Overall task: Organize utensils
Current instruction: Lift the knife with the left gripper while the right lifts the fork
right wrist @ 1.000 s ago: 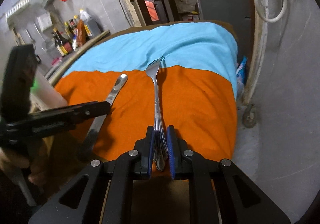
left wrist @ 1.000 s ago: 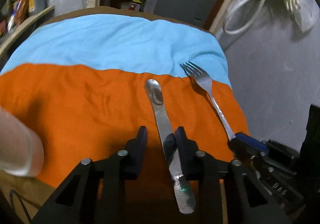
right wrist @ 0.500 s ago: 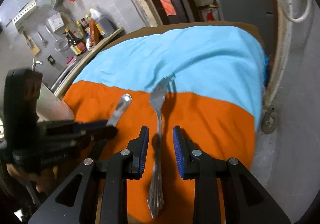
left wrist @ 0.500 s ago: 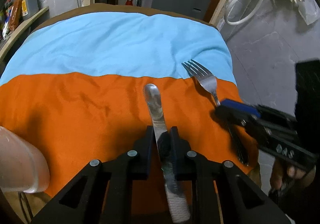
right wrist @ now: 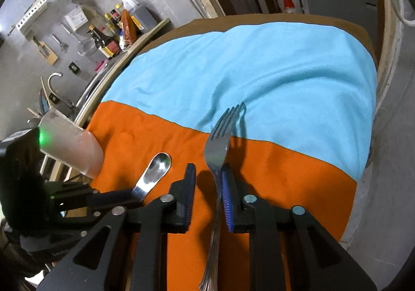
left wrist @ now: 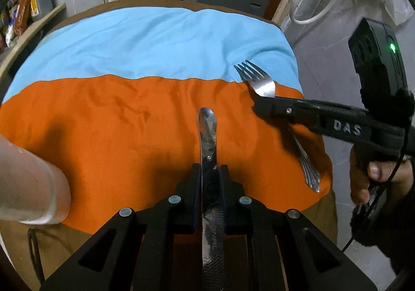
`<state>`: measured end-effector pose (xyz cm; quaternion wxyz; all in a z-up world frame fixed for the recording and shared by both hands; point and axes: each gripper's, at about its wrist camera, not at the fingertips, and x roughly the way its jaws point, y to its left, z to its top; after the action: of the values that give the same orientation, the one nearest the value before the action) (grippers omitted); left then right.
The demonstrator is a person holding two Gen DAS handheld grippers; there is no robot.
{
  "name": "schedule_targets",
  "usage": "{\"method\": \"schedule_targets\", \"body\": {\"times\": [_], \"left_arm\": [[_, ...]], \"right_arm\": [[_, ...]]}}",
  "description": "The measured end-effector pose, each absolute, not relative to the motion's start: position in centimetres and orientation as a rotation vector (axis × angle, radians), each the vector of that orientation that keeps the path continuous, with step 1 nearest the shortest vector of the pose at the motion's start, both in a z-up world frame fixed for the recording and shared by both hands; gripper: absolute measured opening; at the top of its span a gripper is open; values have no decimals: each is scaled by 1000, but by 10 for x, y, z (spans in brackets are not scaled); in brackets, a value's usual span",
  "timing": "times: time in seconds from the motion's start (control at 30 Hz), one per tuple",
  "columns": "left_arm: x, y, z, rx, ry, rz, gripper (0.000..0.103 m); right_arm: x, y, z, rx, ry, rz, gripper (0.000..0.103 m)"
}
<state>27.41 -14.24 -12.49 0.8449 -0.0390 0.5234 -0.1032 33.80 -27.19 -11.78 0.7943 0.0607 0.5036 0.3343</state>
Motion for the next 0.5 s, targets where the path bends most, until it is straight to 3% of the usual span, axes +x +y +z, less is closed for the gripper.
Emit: {"method": "schedule_targets", "body": {"times": [0.47,0.5], "left_arm": [[244,-136,-125,-139,1017,-232,7],[241,-136,-124,-147,1004,-241,0]], "right_arm": [[314,-273,-120,187,1051,694,3],[311,-273,-121,197,1048,692,3]]}}
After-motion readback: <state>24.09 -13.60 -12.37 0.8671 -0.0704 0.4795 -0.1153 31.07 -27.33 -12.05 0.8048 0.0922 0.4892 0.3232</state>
